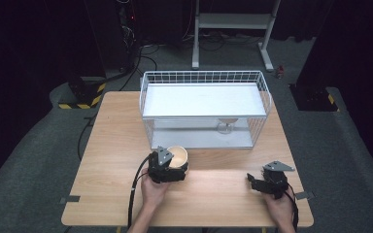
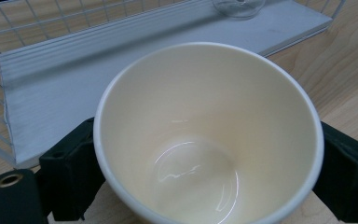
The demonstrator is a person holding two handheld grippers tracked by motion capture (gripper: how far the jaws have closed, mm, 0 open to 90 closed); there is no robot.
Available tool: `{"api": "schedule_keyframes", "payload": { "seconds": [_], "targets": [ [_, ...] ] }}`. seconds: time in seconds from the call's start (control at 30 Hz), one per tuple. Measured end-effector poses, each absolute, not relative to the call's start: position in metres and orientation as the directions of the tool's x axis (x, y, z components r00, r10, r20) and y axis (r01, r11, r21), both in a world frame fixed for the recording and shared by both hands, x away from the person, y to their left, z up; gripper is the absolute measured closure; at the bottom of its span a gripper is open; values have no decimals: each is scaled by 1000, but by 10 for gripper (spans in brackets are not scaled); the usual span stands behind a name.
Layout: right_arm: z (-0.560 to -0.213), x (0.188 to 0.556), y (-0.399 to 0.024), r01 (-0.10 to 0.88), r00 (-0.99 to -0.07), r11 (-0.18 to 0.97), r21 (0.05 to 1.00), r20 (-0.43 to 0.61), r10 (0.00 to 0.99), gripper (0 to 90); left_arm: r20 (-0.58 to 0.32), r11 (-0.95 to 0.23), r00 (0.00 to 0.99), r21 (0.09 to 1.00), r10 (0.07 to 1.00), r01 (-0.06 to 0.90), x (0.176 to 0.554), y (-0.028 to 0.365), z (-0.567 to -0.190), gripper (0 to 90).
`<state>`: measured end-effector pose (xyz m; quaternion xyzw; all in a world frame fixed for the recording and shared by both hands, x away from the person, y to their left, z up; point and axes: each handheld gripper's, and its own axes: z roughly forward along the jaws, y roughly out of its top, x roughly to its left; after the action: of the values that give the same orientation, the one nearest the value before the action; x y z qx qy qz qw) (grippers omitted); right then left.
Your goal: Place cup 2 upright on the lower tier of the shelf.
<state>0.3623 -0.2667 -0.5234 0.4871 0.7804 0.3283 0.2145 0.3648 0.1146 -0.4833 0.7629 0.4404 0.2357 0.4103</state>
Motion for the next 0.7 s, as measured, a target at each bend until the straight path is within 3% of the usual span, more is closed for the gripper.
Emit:
{"api": "schedule_keyframes", "payload": {
  "seconds": [0.7],
  "targets": [
    [-524, 362, -267, 617, -435, 313, 722, -17, 900, 256, -36, -253, 493, 824, 869, 507, 381, 114, -472, 98]
  ]
}}
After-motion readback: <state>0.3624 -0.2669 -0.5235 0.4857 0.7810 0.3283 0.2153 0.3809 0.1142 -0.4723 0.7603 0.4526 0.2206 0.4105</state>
